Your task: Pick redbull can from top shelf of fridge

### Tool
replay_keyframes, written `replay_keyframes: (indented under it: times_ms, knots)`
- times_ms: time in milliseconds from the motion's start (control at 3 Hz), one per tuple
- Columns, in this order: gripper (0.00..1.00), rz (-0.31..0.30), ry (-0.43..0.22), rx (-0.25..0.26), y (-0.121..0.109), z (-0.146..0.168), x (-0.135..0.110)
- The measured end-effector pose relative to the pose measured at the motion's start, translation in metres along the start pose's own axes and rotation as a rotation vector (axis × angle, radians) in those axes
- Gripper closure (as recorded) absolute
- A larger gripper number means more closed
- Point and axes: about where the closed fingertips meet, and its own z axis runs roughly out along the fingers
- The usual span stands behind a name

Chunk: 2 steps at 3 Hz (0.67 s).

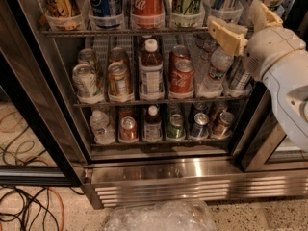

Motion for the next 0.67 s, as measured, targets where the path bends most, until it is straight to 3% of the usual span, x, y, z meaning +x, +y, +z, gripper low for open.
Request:
replay_keyframes:
  times_ms: [667]
  knots:
    - [0.3,0.026,0.005,0.012,-0.0022,0.0062,0.0059]
